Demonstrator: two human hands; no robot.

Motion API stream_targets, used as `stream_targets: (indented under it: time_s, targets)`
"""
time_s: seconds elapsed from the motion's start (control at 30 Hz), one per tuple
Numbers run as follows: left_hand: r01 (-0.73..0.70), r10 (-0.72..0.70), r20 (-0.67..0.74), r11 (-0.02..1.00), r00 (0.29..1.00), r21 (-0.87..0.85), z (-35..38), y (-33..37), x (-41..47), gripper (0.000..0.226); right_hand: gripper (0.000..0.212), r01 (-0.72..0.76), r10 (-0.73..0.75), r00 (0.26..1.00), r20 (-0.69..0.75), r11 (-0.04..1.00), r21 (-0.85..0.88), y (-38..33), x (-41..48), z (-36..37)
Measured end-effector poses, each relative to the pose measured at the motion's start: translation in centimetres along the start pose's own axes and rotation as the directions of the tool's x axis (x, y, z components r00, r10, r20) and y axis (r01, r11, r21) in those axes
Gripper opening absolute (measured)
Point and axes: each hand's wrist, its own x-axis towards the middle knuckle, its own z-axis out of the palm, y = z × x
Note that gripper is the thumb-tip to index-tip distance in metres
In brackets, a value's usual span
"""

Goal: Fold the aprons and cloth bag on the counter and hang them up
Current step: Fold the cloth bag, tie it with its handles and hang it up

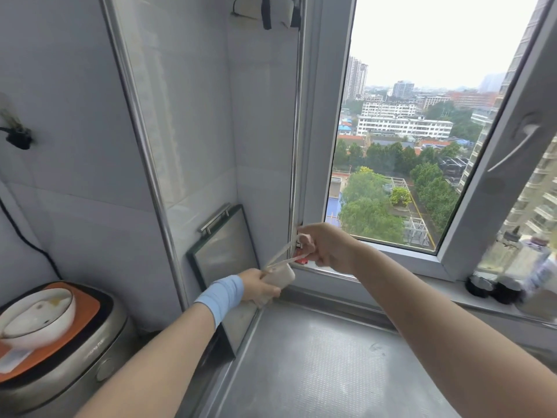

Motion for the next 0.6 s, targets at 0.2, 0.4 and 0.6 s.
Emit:
stream_targets:
  time_s: [0.2,0.4,0.6]
  targets:
    - [-0.114,0.056,-0.121,0.833,0.991,-0.542,0.0,-0.9,-0.7,0.02,0.019,-0.286,0.155,0.932,0.328,0.871,0.399,8.6,-1.0,-0.5]
    - [-0.259,0.259,0.1,0.966,0.961,-0.011,3.7,0.0,-2.7,0.044,0.015,-0.43,0.433,0.899,0.057,0.855,0.289,13.7,1.3,-1.9]
    - [-0.226,0.233,0.037,0.879,0.972,0.42,9.6,-1.3,-2.6,0.015,0.005,-0.283,0.242,0.947,-0.209,0.939,-0.195,14.7,1.8,-0.2]
